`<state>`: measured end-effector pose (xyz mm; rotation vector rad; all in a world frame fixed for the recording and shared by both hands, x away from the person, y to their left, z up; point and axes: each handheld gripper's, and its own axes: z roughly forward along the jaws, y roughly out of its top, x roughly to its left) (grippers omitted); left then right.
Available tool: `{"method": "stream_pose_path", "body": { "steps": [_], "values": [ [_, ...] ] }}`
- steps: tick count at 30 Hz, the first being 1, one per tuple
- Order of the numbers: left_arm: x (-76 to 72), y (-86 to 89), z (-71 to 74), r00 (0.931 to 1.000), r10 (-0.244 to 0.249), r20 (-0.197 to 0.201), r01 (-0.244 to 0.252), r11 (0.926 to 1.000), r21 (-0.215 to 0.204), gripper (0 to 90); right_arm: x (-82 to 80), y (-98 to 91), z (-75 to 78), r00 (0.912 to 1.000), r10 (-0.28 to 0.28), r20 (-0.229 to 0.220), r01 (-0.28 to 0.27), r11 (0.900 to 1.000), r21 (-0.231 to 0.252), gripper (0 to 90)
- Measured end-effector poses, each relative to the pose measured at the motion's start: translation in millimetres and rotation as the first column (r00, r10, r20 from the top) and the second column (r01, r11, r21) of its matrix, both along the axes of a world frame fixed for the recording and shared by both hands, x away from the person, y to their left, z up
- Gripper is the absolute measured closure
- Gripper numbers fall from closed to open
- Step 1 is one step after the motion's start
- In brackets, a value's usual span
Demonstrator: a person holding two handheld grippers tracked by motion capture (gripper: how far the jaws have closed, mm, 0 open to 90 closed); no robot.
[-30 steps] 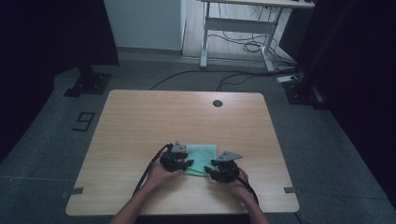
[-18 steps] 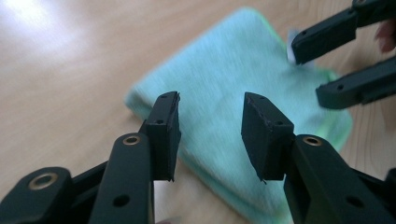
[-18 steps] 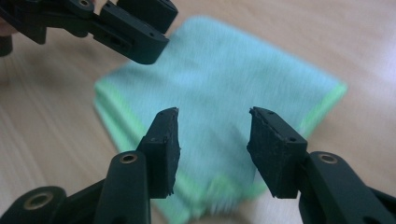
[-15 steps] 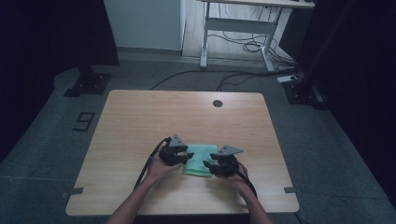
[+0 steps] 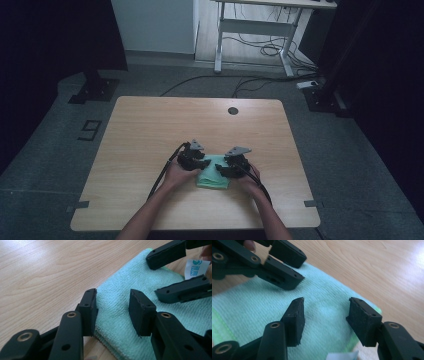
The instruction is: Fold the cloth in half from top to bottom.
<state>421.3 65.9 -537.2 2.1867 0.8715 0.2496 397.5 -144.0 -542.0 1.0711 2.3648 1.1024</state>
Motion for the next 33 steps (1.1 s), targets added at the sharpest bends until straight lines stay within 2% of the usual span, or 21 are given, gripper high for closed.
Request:
{"method": "stream_pose_path", "body": {
  "steps": [2,8,11,15,19,20,23,25,27,29,33],
  "values": [
    [-0.4,0.8,-1.0,1.0,-0.003,0.004,0.003,1.0,0.0,58.3,-2.0,-3.4,-2.0,1.0,-0.007,-0.004,0.007,0.9998,0.018,46.8],
    [-1.3,1.2,-2.4,0.9999,-0.006,0.01,0.006,1.0,0.001,58.2,-4.7,-6.0,-4.2,0.9998,-0.017,0.006,0.017,0.9998,0.012,46.8],
    [-1.9,2.3,3.1,1.0,0.0,0.005,0.0,1.0,0.003,57.0,-8.9,-4.3,-1.3,0.9997,-0.022,0.01,0.022,0.9998,0.003,45.4],
    [-10.1,8.6,16.4,0.9994,-0.001,0.033,0.002,1.0,-0.009,56.4,-22.6,0.1,6.9,0.9992,0.026,0.029,-0.027,0.9996,0.009,45.0],
    [-19.9,11.4,23.0,0.9985,-0.025,0.049,0.026,0.9996,-0.011,56.3,-32.9,6.9,5.6,0.9978,0.062,0.023,-0.062,0.9981,-0.002,44.3],
    [-24.1,10.8,21.7,0.9979,-0.042,0.049,0.042,0.9991,0.004,56.1,-37.6,10.8,2.8,0.9974,0.069,0.018,-0.069,0.9976,-0.001,43.5],
    [-24.7,10.0,17.0,0.9981,-0.044,0.044,0.043,0.9987,0.026,55.6,-41.8,13.6,1.7,0.9972,0.073,0.016,-0.073,0.9973,0.002,42.4],
    [-23.1,10.6,6.7,0.9988,-0.041,0.025,0.04,0.9979,0.05,55.5,-47.6,14.0,1.6,0.9972,0.073,0.012,-0.074,0.9972,0.011,40.3],
    [-22.3,12.1,1.9,0.9992,-0.037,0.015,0.037,0.9986,0.039,55.4,-50.4,11.9,0.7,0.9974,0.072,-0.001,-0.071,0.9971,0.024,39.0],
    [-21.5,13.6,0.3,0.9995,-0.032,0.007,0.032,0.9991,0.027,55.2,-52.5,10.9,-1.8,0.9973,0.073,-0.006,-0.073,0.9972,0.017,38.1],
    [-20.6,16.5,-2.6,0.9997,-0.02,-0.012,0.021,0.9995,0.022,53.6,-56.2,12.4,-5.0,0.9971,0.075,0.014,-0.075,0.9972,-0.008,37.6]
  ]
}}
